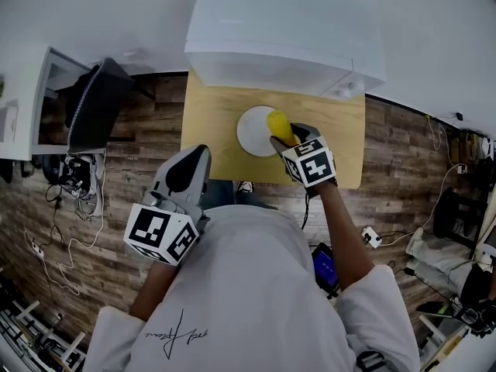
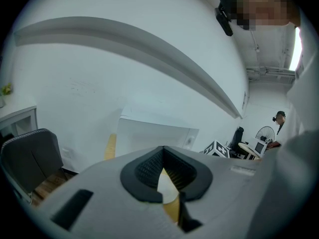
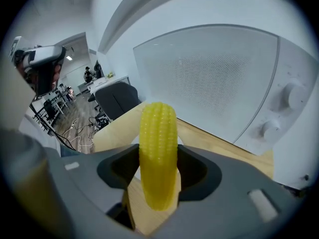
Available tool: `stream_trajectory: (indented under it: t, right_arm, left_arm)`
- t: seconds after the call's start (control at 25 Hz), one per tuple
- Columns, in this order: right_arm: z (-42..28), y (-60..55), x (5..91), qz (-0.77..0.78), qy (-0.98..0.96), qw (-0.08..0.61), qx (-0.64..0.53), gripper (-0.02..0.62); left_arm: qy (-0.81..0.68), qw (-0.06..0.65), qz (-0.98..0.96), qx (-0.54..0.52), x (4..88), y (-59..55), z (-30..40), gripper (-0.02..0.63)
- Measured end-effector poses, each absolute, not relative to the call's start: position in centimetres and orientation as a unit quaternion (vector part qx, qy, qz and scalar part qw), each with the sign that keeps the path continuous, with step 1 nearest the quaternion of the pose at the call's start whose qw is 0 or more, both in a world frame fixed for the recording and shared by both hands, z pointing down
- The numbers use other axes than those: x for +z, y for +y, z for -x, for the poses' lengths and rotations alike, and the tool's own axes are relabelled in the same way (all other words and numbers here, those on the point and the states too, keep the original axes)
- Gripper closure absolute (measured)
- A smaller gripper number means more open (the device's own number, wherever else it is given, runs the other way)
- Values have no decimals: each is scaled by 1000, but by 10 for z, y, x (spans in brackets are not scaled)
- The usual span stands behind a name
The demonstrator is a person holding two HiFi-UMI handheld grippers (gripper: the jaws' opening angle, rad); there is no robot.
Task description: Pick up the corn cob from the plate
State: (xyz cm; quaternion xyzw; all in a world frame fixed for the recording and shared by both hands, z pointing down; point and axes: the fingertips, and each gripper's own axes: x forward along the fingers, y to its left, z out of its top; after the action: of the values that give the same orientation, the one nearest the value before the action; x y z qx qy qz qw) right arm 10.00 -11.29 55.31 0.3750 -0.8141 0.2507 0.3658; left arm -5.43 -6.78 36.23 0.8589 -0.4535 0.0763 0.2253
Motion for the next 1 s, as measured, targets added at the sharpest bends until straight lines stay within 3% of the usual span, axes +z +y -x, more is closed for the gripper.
stream_trajectory:
  t: [1.0]
  right_arm:
    - [-117,-99,508,-433,-815,281,264,350]
  left_arm:
    - [-462,250,-848,74,377,-65,60,612]
